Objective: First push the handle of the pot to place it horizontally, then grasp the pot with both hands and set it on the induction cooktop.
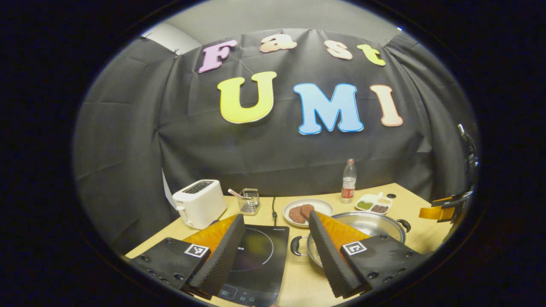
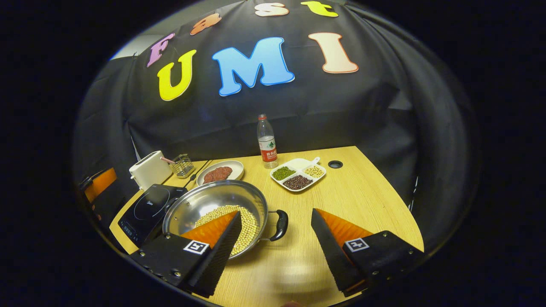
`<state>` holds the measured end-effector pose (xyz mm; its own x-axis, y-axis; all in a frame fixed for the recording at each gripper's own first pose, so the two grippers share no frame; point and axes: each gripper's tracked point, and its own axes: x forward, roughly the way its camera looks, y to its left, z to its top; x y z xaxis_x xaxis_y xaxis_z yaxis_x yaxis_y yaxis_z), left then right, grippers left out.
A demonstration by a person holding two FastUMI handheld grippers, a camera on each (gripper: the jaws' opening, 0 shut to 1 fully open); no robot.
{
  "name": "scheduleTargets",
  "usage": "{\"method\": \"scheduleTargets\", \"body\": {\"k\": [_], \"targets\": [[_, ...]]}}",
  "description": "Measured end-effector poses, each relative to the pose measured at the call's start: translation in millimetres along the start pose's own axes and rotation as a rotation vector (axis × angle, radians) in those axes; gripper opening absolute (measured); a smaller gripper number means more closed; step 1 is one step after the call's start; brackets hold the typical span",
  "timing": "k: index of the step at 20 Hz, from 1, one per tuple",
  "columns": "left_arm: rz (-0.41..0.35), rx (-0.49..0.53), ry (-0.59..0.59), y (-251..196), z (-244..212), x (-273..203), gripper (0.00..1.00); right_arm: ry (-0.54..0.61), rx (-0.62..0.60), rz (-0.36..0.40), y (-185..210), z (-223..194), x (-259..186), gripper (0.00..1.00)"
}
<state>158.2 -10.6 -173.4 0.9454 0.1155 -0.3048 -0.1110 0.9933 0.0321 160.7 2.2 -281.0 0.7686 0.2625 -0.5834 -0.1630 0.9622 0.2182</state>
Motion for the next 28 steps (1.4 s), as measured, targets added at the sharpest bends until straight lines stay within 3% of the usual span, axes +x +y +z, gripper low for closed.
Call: {"method": "scheduleTargets", "body": {"k": [3,4,6,15,23,24,28], "targets": [[-0.052,-0.018,0.043,-11,-13,19,0.98,0.016,-0.002,-0.006,4,-4,4,1.0],[-0.071,-0.026,0.062,-15,-19,25,0.94,0.022,-0.003,-0.008,4,-6,7,1.0],[-0.098,-0.041,0.096,-21,-29,38,0.98,0.029,-0.003,-0.011,5,-6,10,1.0],[-0.164,-0.053,0.246,-36,-82,88,1.0,0.078,0.027,-0.033,1,-16,34,1.0],[-0.23,-0.069,0.386,-58,-130,122,0.98,0.122,0.05,-0.05,2,-28,57,1.0],[-0.237,-0.072,0.405,-61,-137,124,0.94,0.128,0.051,-0.053,1,-29,58,1.0],[-0.261,-0.079,0.455,-66,-154,130,1.0,0.146,0.051,-0.058,2,-34,63,1.0]]}}
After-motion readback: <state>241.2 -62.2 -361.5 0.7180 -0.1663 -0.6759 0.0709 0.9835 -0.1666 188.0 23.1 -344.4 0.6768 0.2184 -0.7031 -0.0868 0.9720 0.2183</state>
